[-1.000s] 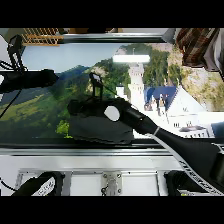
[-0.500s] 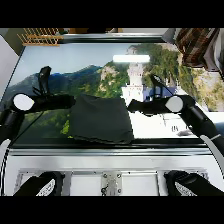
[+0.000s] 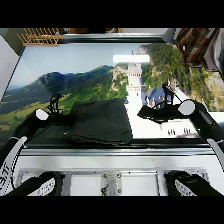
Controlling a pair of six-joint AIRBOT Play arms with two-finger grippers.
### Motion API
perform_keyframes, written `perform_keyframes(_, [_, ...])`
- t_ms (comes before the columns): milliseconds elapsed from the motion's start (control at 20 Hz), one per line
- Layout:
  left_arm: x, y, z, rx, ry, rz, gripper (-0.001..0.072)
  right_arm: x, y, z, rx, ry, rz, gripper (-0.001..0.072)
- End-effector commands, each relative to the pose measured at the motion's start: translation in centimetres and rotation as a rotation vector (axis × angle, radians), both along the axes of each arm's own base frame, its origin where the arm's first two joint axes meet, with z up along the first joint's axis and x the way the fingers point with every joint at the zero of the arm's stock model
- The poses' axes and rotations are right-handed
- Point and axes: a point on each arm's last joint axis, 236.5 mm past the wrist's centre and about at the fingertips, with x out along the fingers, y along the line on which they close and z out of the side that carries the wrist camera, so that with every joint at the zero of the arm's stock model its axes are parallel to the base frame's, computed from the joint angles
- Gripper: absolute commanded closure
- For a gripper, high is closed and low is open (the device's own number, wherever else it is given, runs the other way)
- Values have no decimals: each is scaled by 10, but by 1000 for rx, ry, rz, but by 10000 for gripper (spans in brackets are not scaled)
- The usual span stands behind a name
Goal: Fold the clothes and pants, and hang the long-sleeved shirts on hangers.
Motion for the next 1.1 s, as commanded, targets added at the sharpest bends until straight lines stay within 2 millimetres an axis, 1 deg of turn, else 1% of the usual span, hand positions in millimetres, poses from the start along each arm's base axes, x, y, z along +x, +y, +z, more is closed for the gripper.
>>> perform_keyframes(0, [6, 3, -11, 7, 25, -7, 690, 0, -1, -1, 3, 0, -1, -8])
perform_keyframes(50, [12, 1, -1, 0, 13, -18, 691, 1, -2, -1, 3, 0, -3, -8])
perform_keyframes(100, [20, -1, 15, -7, -14, -35, 690, 1, -4, -2, 2, 2, -8, -8])
perform_keyframes(150, [26, -4, 36, -15, -50, -50, 691, 2, -7, -4, -4, 1, -4, -8])
perform_keyframes(200, [31, -7, 61, -21, -94, -67, 690, 4, -11, -7, -10, 4, -4, -8])
perform_keyframes(300, [32, -12, 107, -28, -181, -100, 690, 7, -15, -19, -18, 20, 15, -8])
perform_keyframes(400, [26, -15, 148, -29, -263, -120, 690, 7, -6, -38, 12, 57, 62, -8])
perform_keyframes(500, [20, -15, 173, -24, -339, -120, 690, 13, 14, -59, 92, 87, 97, -8])
perform_keyframes(600, [10, -15, 187, -23, -393, -108, 690, 21, 36, -78, 200, 112, 98, -8])
perform_keyframes(650, [6, -14, 190, -24, -405, -100, 691, 24, 50, -85, 272, 122, 98, -8])
perform_keyframes(750, [-4, -14, 192, -29, -417, -90, 691, 25, 78, -95, 377, 147, 98, -8])
perform_keyframes(800, [-7, -14, 190, -29, -423, -86, 690, 23, 92, -99, 412, 154, 106, -7])
perform_keyframes(900, [-11, -13, 186, -37, -424, -58, 690, 19, 120, -99, 467, 151, 120, -6])
perform_keyframes(1000, [-12, -12, 183, -45, -415, -40, 691, 16, 141, -98, 471, 126, 140, -3])
perform_keyframes(1050, [-11, -12, 182, -47, -410, -38, 691, 15, 149, -97, 464, 116, 156, 48])
